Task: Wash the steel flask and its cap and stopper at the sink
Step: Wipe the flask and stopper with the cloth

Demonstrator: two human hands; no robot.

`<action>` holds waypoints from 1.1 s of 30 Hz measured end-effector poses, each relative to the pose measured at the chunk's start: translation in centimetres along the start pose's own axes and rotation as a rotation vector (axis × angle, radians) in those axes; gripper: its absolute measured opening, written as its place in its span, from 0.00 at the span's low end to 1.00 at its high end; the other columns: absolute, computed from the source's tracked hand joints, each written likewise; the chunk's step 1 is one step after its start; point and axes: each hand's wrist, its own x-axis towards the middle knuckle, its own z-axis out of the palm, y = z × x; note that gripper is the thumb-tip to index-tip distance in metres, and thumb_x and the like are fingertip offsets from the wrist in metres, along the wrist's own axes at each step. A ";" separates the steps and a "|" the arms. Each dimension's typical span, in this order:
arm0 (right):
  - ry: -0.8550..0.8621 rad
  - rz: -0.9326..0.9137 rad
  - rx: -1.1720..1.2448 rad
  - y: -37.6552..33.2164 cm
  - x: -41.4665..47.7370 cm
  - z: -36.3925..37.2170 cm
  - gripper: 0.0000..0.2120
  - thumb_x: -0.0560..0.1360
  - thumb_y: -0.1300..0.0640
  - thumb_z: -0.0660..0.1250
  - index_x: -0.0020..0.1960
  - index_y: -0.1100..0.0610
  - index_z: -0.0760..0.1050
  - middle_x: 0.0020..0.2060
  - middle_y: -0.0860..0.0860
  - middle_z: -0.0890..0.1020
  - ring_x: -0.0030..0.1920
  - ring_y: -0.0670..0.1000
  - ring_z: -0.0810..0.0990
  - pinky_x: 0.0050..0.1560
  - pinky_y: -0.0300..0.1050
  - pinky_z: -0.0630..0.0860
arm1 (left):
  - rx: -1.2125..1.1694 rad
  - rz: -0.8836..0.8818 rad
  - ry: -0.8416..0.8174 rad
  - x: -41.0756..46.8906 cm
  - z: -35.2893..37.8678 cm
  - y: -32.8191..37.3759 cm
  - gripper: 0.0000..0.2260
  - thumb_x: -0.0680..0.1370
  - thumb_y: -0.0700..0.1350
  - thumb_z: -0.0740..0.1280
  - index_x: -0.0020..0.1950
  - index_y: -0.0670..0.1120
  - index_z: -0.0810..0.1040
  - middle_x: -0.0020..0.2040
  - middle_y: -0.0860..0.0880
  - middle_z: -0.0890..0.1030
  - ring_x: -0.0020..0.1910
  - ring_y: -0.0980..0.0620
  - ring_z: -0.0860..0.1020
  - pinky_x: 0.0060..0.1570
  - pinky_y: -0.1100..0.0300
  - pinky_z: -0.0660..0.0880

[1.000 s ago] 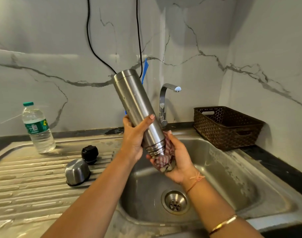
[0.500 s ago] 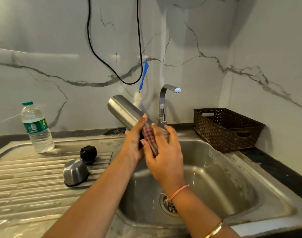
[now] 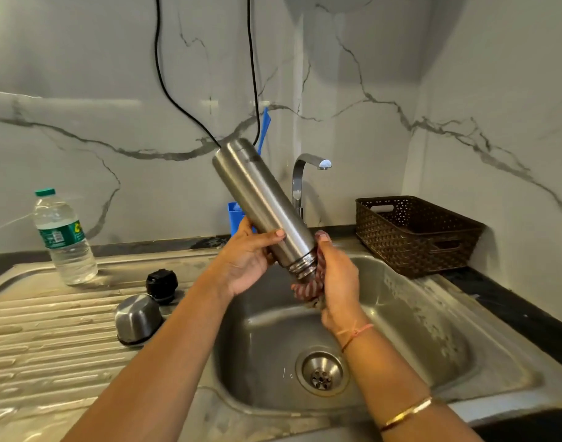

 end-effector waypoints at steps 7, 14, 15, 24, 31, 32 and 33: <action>-0.005 -0.790 -1.036 2.4 -2.0 1.2 0.25 0.74 0.38 0.57 0.67 0.48 0.71 0.61 0.51 0.71 0.54 0.52 0.78 0.52 0.48 0.77 | -0.307 -0.057 0.359 -1.1 1.0 -0.4 0.18 0.71 0.45 0.73 0.57 0.40 0.72 0.46 0.40 0.83 0.43 0.45 0.83 0.47 0.49 0.80; -0.380 0.469 0.339 -0.2 0.2 -0.6 0.26 0.77 0.43 0.58 0.61 0.64 0.73 0.42 0.64 0.78 0.26 0.55 0.78 0.20 0.40 0.75 | -0.018 0.256 0.186 -0.9 2.4 -1.2 0.33 0.61 0.39 0.78 0.62 0.49 0.68 0.47 0.48 0.81 0.42 0.54 0.83 0.41 0.58 0.79; -0.413 0.575 0.392 -0.3 0.2 -0.9 0.29 0.76 0.40 0.57 0.60 0.66 0.73 0.41 0.64 0.77 0.23 0.53 0.77 0.18 0.38 0.73 | 0.028 0.295 0.153 -1.0 2.7 -1.2 0.34 0.60 0.41 0.78 0.62 0.50 0.68 0.47 0.49 0.81 0.44 0.54 0.83 0.42 0.58 0.79; -0.111 0.513 0.526 0.3 0.1 0.1 0.22 0.80 0.47 0.54 0.56 0.63 0.76 0.47 0.63 0.81 0.44 0.60 0.81 0.41 0.52 0.81 | 0.376 0.523 0.383 -0.7 2.3 -3.8 0.37 0.65 0.40 0.79 0.65 0.54 0.61 0.53 0.55 0.77 0.50 0.62 0.79 0.52 0.64 0.77; 0.011 0.223 0.135 0.5 0.5 0.9 0.15 0.79 0.50 0.61 0.62 0.56 0.71 0.55 0.56 0.81 0.54 0.56 0.80 0.56 0.60 0.77 | 0.601 0.444 0.421 -0.5 1.4 -5.5 0.34 0.67 0.44 0.77 0.64 0.49 0.59 0.51 0.58 0.73 0.47 0.65 0.75 0.43 0.77 0.72; 0.002 0.167 0.021 0.4 0.3 1.1 0.14 0.79 0.49 0.61 0.61 0.54 0.71 0.54 0.55 0.81 0.53 0.56 0.81 0.53 0.60 0.78 | 0.605 0.420 0.421 -0.5 1.5 -5.4 0.33 0.68 0.45 0.76 0.64 0.49 0.59 0.50 0.58 0.73 0.46 0.64 0.75 0.42 0.76 0.73; -0.016 0.112 -0.105 0.3 0.1 1.1 0.14 0.79 0.47 0.61 0.61 0.53 0.71 0.54 0.54 0.81 0.52 0.55 0.81 0.49 0.58 0.80 | 0.601 0.390 0.418 -0.5 1.6 -5.2 0.31 0.70 0.47 0.75 0.64 0.49 0.59 0.49 0.57 0.74 0.45 0.64 0.75 0.43 0.74 0.73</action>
